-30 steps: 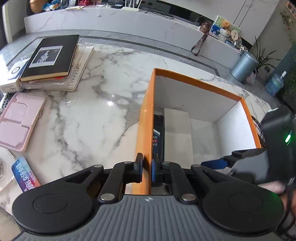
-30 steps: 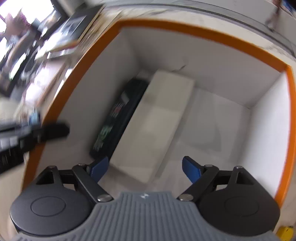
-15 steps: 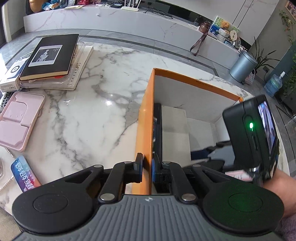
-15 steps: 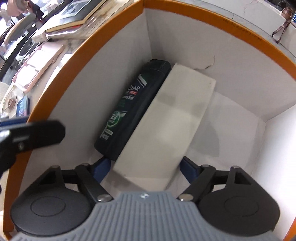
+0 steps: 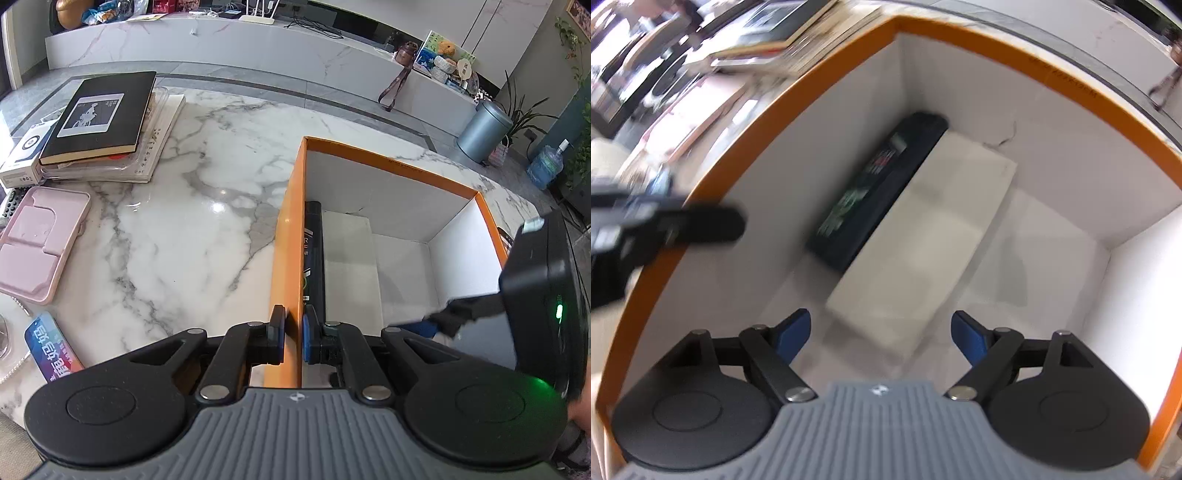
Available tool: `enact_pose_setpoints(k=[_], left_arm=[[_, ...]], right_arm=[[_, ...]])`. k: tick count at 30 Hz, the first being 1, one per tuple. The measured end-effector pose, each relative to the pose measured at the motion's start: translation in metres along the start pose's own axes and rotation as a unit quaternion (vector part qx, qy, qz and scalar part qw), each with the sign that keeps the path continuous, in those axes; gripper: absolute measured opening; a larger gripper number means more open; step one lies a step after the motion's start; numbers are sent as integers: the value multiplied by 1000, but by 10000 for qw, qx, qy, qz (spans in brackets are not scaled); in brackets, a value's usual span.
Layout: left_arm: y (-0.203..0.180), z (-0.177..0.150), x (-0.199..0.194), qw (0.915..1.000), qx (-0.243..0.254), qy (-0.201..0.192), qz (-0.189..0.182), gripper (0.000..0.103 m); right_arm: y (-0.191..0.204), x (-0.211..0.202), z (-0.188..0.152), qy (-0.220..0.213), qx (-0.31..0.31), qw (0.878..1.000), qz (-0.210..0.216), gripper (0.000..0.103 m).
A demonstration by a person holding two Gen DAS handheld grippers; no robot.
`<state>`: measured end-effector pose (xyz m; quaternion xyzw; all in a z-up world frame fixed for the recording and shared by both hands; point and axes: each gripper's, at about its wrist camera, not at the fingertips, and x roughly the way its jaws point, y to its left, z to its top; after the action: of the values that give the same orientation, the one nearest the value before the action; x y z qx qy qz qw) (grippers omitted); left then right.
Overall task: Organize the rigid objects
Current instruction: 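Open both grippers to release the bottle and carton, then lift away, then move the right gripper to the plaid glasses case and grasp it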
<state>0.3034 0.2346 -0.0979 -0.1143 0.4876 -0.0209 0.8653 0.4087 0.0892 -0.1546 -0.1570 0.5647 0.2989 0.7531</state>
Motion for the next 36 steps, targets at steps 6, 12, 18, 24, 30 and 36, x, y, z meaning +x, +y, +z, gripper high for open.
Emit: enact_pose_setpoints(k=[6,12,18,24,30,36], left_arm=[[-7,0,-5,9997,205,3,115,9],[-9,-3,-8,9995,271,21,181,8],[-20,-7,-24,9974,431,-317,487,8],[-58,-13,-65,9912,749,-935,571,8],[-119,-30,-89,9869,1192,-1087,-57,8],[-188,-55,-95,9768,1666,-1187,-628,15]], right_arm=[[-3,2,-7,-51,-29,9997,-232,41],[-4,1,-13,-81,142,9996,-249,42],[-3,-33,-31,-443,397,9982,-60,44],[16,-82,-50,-1446,619,9875,-105,49],[-9,-163,-107,-2382,1003,9654,-351,62],[-48,-206,-168,-3028,1648,9357,-749,62]])
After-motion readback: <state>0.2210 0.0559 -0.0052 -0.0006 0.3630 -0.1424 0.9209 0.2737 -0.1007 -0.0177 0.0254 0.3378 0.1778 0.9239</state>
